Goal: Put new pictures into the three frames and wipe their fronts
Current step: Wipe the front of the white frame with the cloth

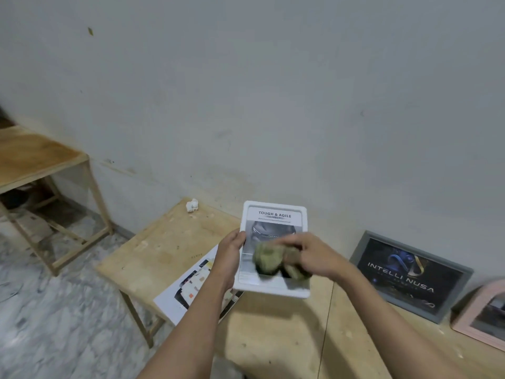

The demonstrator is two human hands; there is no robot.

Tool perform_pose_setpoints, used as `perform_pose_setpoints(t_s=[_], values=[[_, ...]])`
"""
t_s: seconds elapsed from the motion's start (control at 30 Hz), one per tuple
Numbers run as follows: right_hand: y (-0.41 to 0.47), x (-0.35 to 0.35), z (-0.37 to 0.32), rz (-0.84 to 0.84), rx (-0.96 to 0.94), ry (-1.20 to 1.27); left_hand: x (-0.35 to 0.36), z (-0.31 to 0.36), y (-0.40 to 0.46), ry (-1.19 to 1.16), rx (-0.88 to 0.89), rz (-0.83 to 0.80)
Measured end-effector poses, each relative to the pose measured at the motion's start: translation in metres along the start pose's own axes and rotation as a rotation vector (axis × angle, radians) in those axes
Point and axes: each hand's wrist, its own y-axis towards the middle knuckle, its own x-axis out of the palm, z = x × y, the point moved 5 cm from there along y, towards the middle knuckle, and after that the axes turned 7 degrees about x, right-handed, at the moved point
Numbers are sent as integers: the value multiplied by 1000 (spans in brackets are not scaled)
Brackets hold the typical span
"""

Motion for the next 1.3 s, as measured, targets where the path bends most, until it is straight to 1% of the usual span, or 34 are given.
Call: perform_pose_setpoints(t_s=[0.03,0.07,0.1,0.13,0.17,0.23,0.3,0.37,0.4,0.43,0.47,0.5,0.53,0.57,0.6,0.67,0.7,0.73,0.77,0.8,0.87,0.9,0.93,1.0,1.07,1.17,1.2,1.3], values=[[8,-20,-3,214,-35,-13,2,2,1,13,17,-19],[15,-36,-9,431,-74,-98,7,6,0,12,30,-39],[22,-44,-15,592,-115,-201,13,10,-1,5,44,-64],[28,-42,-23,678,-163,-302,20,15,-4,-2,45,-79],[33,-35,-29,706,-219,-391,26,19,-6,-28,50,-83],[35,-12,-37,680,-317,-492,29,27,-6,-118,69,-56],[28,9,-32,617,-385,-482,21,34,-3,-160,87,-7],[15,26,-29,478,-477,-453,8,34,2,-160,106,42],[9,36,-26,383,-527,-466,2,34,3,-142,113,66],[1,46,-22,267,-536,-479,-1,35,4,-112,126,87],[-3,53,-15,160,-477,-468,-3,35,4,-85,136,93],[-6,55,-9,86,-380,-437,-3,34,4,-58,140,84],[-8,51,-4,27,-267,-356,-2,29,6,-43,130,80],[-10,43,-3,22,-195,-233,0,27,4,-42,118,84],[-11,31,-8,86,-183,-127,2,25,2,-55,106,86],[-6,2,-22,290,-210,63,10,26,-3,-46,103,67],[1,-10,-28,354,-230,107,15,28,-4,-24,113,55],[8,-15,-33,370,-232,89,19,30,-5,-13,125,47],[17,-22,-35,412,-211,14,22,31,-6,-4,131,45],[25,-28,-33,496,-186,-165,24,31,-6,-11,131,46],[33,-37,-29,748,-197,-514,25,32,-6,-25,123,52],[33,-35,-28,809,-225,-595,24,32,-6,-21,124,52],[30,-29,-25,837,-256,-600,24,33,-6,-19,132,51],[23,-9,-24,871,-337,-617,23,36,-8,-50,135,63],[19,12,-25,839,-383,-677,23,40,-9,-75,127,81],[25,28,-27,734,-253,-754,25,38,-11,-89,105,87],[28,32,-26,718,-253,-764,25,38,-11,-90,107,90],[36,39,-29,622,-389,-774,27,42,-10,-95,138,89]])
